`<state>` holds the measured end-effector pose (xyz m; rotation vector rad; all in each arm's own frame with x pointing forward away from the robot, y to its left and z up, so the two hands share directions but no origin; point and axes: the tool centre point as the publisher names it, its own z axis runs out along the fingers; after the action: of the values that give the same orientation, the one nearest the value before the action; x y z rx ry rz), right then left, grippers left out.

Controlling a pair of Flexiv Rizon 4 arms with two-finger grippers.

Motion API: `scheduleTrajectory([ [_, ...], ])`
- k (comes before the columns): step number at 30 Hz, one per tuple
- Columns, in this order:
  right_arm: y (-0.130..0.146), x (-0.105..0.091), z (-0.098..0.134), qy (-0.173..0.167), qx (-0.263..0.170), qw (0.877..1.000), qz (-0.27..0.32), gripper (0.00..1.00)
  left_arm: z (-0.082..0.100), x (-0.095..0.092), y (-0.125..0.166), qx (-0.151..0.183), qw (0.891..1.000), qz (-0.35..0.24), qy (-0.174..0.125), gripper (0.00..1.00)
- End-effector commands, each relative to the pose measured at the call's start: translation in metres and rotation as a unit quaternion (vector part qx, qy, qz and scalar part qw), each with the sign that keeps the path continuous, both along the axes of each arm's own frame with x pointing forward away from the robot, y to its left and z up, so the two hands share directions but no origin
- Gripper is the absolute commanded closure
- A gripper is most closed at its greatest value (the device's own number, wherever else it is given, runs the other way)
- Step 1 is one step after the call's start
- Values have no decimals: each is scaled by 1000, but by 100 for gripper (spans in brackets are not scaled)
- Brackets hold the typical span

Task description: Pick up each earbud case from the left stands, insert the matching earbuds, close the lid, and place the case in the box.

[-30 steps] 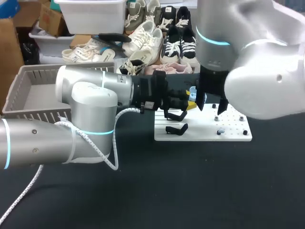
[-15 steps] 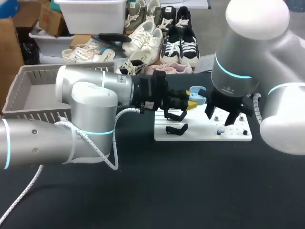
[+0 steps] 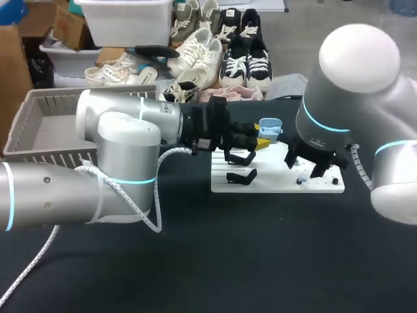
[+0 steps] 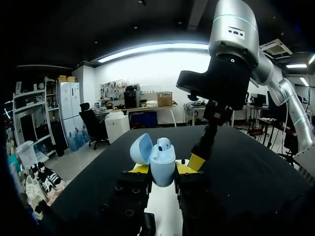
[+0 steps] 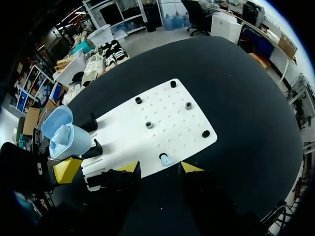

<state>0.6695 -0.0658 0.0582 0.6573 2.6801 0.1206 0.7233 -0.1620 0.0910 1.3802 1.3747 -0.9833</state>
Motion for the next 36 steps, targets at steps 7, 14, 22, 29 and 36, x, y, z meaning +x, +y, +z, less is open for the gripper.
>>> scheduleTrajectory([
  [7,-1,-2,-8,-9,-9,1000,15,52,0,-1,0,-1,1000,3,-1,100],
  [14,-7,-9,-12,-4,-10,1000,16,53,0,-1,0,-1,1000,3,-1,100],
  [22,-8,-9,-22,-3,3,1000,19,53,0,-1,0,-1,1000,3,-1,100],
  [29,-10,-7,-25,-14,16,999,25,53,0,-1,0,-1,1000,3,-1,100],
  [36,-8,-6,-28,-15,19,999,29,53,0,-1,0,-1,1000,3,-1,100],
])
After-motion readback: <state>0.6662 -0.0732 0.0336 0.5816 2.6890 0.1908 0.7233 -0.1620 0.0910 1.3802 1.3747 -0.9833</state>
